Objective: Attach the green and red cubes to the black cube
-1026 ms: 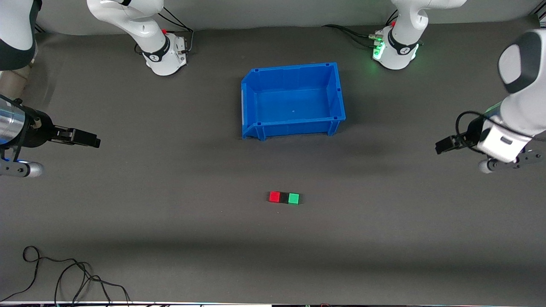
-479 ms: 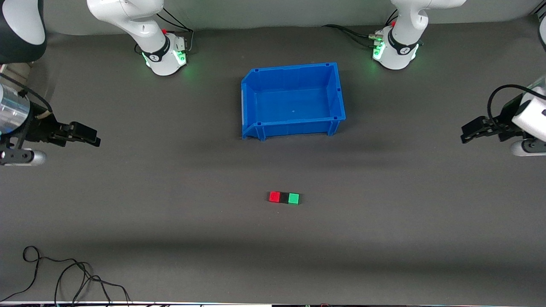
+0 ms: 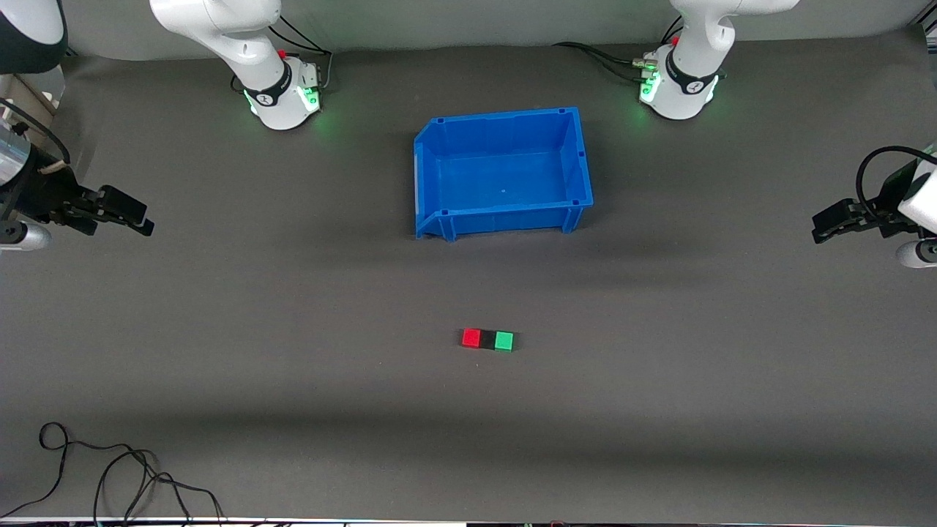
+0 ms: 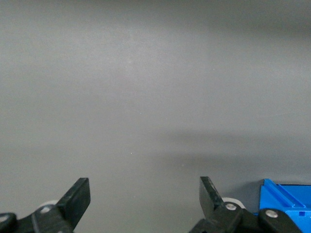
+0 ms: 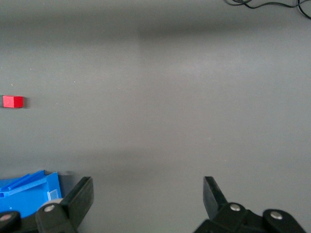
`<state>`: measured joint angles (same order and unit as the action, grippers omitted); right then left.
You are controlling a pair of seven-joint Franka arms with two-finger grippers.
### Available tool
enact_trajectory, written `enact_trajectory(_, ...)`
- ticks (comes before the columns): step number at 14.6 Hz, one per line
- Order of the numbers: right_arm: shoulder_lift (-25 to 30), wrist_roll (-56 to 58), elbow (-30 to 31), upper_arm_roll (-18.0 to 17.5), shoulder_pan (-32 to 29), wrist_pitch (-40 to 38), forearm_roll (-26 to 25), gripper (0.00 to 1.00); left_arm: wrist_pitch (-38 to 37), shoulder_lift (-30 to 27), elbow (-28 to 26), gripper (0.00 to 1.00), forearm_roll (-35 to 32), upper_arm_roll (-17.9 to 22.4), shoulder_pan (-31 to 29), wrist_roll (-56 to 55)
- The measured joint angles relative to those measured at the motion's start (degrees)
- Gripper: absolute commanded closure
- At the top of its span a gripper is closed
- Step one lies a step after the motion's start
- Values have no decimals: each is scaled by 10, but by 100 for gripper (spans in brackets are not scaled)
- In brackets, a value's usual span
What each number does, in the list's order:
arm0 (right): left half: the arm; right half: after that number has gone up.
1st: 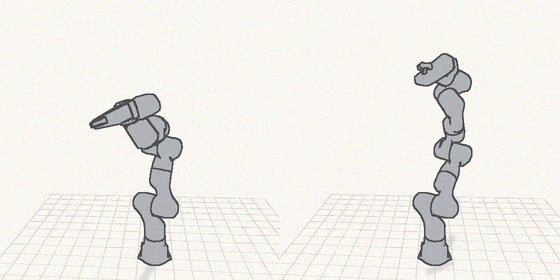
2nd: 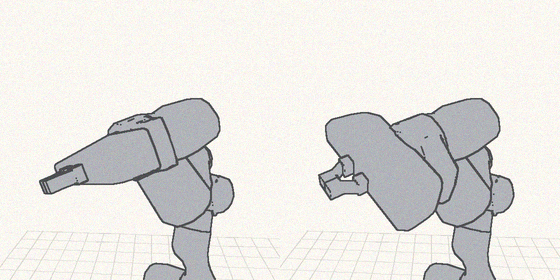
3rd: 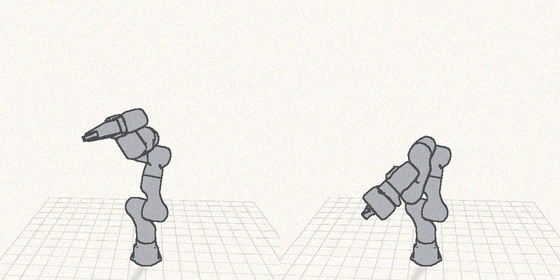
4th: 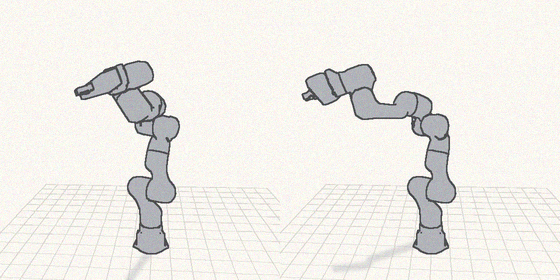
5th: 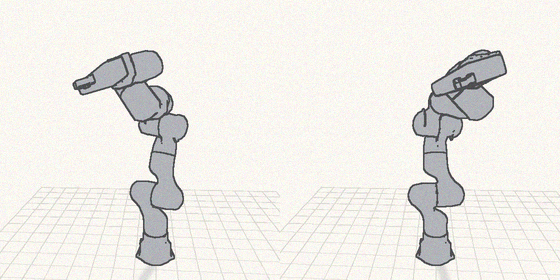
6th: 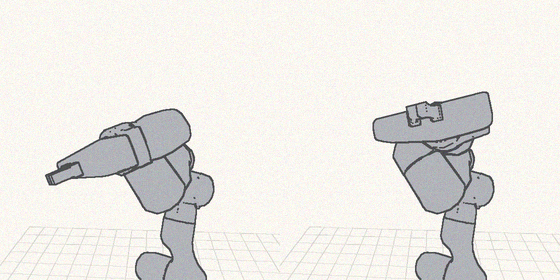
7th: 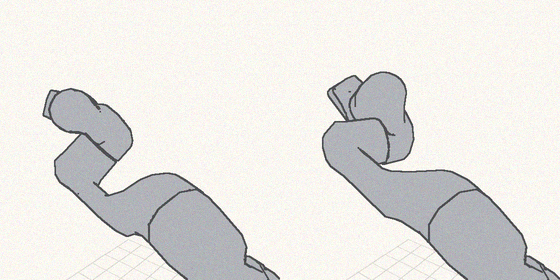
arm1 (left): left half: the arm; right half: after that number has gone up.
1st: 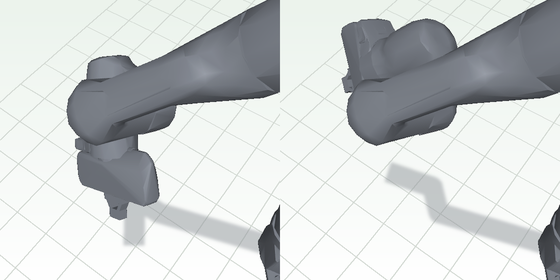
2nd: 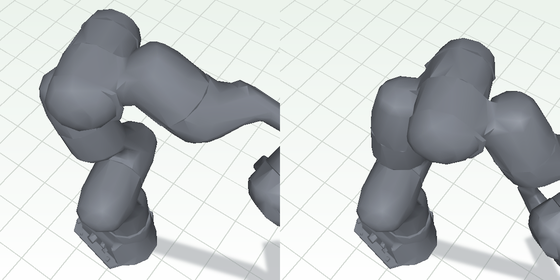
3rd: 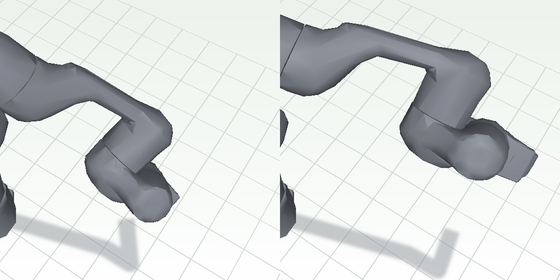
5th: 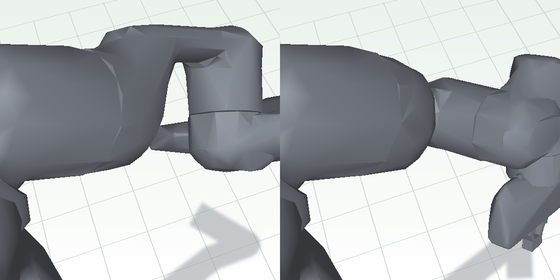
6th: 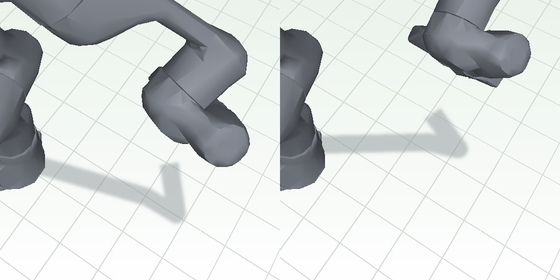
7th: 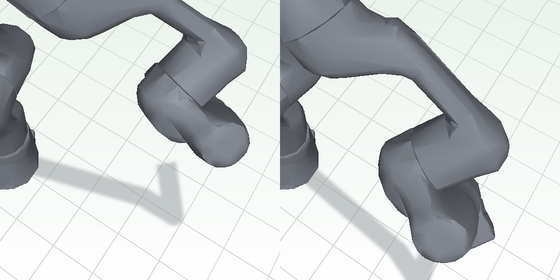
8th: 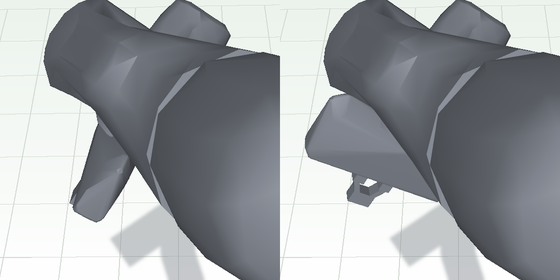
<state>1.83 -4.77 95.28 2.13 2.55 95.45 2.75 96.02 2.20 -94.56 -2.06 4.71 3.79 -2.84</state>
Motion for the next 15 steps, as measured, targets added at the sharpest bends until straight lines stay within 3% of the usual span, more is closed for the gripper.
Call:
enact_trajectory(6,-1,0,-1,-5,0,-35,-1,0,-4,0,0,0,3,-4,0,0)
enact_trajectory(15,-48,0,-55,-7,0,-87,-15,0,-9,0,14,0,7,-7,0,0)
